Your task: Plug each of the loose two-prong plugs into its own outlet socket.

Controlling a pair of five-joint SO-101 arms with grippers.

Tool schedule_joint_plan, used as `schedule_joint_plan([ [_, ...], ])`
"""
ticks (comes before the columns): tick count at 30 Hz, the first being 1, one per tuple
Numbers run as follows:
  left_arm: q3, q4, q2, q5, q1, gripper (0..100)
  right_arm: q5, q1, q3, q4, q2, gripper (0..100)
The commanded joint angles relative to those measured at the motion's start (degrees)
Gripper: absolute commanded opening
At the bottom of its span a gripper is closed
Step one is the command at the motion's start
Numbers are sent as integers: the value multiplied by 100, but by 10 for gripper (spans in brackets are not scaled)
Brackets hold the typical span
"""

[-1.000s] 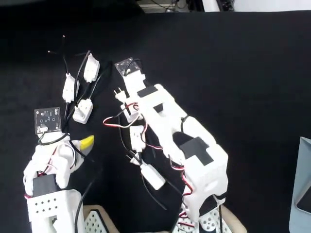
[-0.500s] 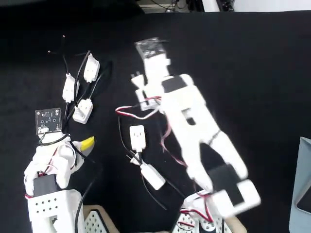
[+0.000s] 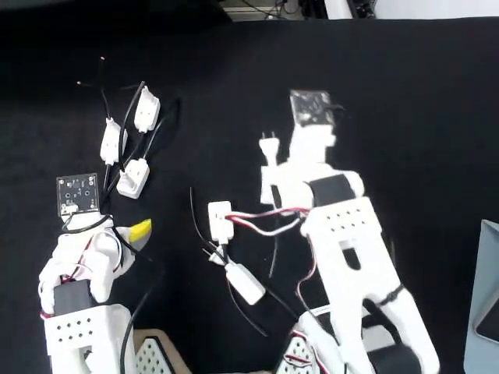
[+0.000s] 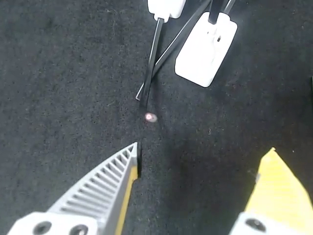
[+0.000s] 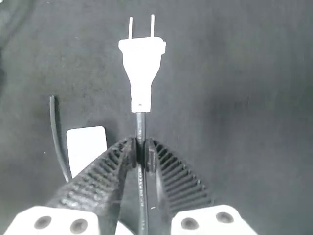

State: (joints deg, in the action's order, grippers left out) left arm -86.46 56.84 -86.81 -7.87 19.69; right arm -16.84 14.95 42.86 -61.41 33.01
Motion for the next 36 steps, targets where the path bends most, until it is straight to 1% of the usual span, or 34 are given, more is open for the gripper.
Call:
schedule_joint_plan([
  [1, 40, 44, -35, 18, 57, 374, -1635, -44, 233, 0, 418, 16],
  [5, 40, 44, -35, 18, 57, 374, -2980, -35, 233, 132, 418, 16],
  [8, 40, 44, -35, 18, 57, 374, -3455, -35, 277, 413, 418, 16],
  [16, 31, 35, -35, 18, 57, 374, -3560, -26, 690, 932, 418, 23],
  [18, 22, 35, -35, 18, 57, 374, -3560, -26, 734, 905, 418, 80],
  [21, 22, 35, -35, 18, 57, 374, -3560, -26, 734, 905, 418, 226],
  [23, 22, 35, -35, 18, 57, 374, -3525, 44, 734, 897, 426, 300],
  [25, 22, 35, -35, 18, 57, 374, -3516, 158, 725, 791, 444, 317],
  [28, 22, 35, -35, 18, 57, 374, -3499, 343, 620, 484, 453, 292],
  [29, 22, 35, -35, 18, 57, 374, -3437, 343, 549, 360, 426, 277],
  [31, 22, 26, -35, 18, 57, 374, -2910, 290, 435, 105, 418, 244],
  [33, 22, 26, -35, 18, 57, 374, -2075, 158, 365, -53, 426, 217],
  [36, 13, 26, -35, 18, 57, 374, -756, -79, 321, -123, 418, 201],
])
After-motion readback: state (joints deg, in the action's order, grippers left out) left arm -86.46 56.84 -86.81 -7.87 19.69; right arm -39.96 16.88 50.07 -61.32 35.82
